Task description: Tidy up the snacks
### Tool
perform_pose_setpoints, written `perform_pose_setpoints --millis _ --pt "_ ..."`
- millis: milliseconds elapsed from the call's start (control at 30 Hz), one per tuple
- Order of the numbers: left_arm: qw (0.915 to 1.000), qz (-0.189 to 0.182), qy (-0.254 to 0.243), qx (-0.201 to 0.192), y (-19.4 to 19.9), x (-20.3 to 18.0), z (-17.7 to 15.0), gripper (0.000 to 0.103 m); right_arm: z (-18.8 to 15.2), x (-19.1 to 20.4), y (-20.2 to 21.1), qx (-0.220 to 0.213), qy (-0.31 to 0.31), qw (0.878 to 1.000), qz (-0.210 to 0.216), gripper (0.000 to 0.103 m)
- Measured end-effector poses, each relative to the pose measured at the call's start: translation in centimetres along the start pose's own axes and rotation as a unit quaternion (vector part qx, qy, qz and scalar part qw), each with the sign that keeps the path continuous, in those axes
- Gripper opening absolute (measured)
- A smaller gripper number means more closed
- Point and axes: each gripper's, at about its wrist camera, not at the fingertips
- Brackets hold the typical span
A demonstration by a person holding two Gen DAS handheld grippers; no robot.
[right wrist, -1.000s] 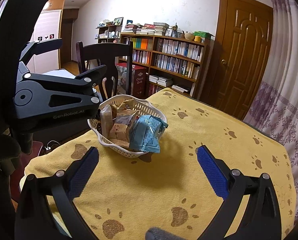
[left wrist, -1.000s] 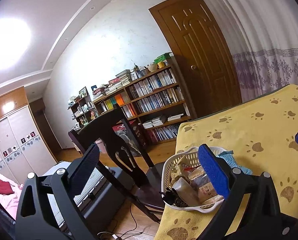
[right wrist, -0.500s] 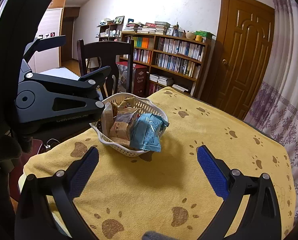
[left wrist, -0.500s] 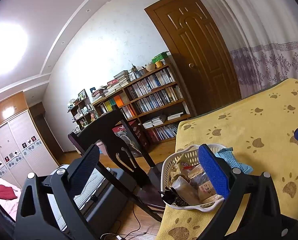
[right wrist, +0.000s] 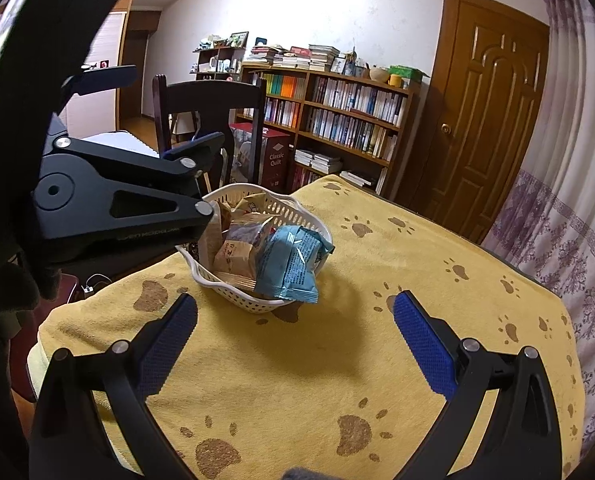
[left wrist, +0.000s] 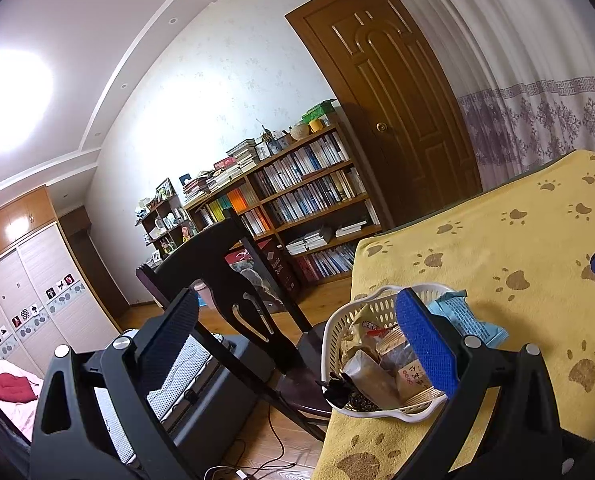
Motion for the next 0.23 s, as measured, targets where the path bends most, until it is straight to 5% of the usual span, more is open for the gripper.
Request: perform_pose_setpoints --millis 233 --pt "1.0 -0.002 -0.005 0.001 -0.02 0.0 -0.37 0.1 -0.08 -0.6 -0.51 0.014 -0.01 1.0 -0.004 0.098"
Point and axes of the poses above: each gripper's, at about its wrist camera, not at the fingertips, and y roughly against the way its jaws point, x to its left, z to its top, and after that the axes turned 10 degrees about -x, right-handed
